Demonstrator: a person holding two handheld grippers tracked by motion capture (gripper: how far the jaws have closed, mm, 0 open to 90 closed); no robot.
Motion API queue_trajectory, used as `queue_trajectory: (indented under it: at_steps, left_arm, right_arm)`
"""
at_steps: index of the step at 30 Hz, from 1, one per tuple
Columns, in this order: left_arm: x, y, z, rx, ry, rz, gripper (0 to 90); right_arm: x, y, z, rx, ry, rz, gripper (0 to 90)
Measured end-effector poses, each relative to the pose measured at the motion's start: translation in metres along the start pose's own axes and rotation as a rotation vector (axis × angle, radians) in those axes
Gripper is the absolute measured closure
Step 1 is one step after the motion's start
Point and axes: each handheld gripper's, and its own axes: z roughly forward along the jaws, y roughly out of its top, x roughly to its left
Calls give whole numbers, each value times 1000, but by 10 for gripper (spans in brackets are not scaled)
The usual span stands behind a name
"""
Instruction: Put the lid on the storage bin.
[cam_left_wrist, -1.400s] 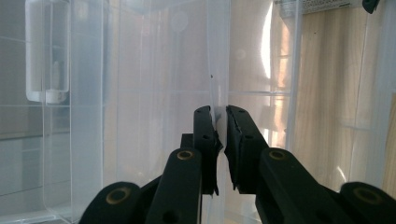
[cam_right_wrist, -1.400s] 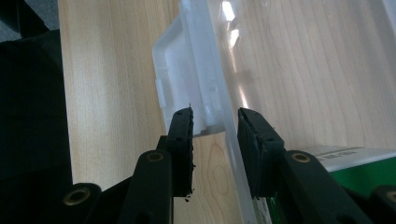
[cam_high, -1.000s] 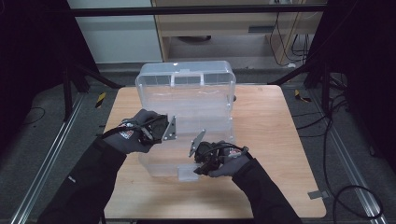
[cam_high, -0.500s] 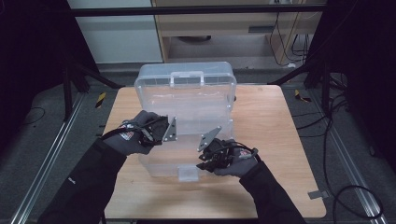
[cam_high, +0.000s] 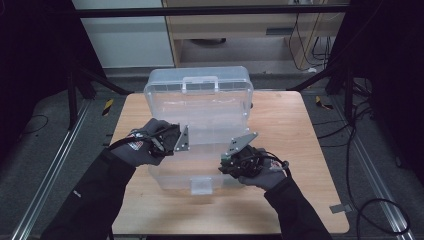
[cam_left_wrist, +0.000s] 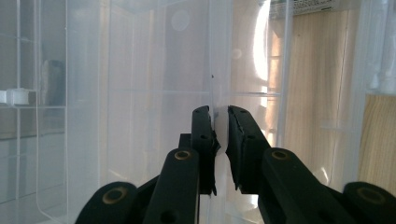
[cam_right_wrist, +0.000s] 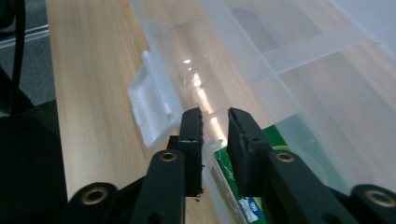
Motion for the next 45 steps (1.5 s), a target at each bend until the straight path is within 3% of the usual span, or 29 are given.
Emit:
queue_trajectory:
  at_steps: [2,8,16,17,18,23,24,28,29,37,45]
  left_arm:
    - [0,0,0,0,0,0,805]
    - [0,0,0,-1,-5,-4,803]
    - [-1,0,0,-5,-9,-8,802]
    - [-6,-2,0,-8,-12,-78,801]
    - [-8,-2,0,-8,-12,-103,801]
    - [-9,-2,1,-12,-14,-112,799]
    - [-2,-1,0,-11,-12,-11,799]
    - [-2,-1,1,-13,-12,-13,797]
    - [-2,-1,1,-15,-12,-14,797]
    - [-3,-2,1,-22,-18,-18,794]
    - [-4,-2,1,-25,-23,-16,794]
  right_arm:
    - [-1,-1,-2,-9,-6,8,794]
    - [-9,-7,-20,-118,-49,70,891]
    - [-15,-11,-38,-206,-92,116,900]
    - [-17,-11,-41,-220,-91,122,900]
    - [-17,-11,-42,-232,-94,127,900]
    - [-23,-11,-54,-330,-126,164,900]
    - [-24,-10,-57,-353,-135,174,900]
    - [-29,-7,-61,-392,-174,204,900]
    - [-36,-6,-63,-411,-196,232,900]
    - [-63,-1,-61,-438,-253,307,900]
    - [-78,3,-59,-455,-288,333,900]
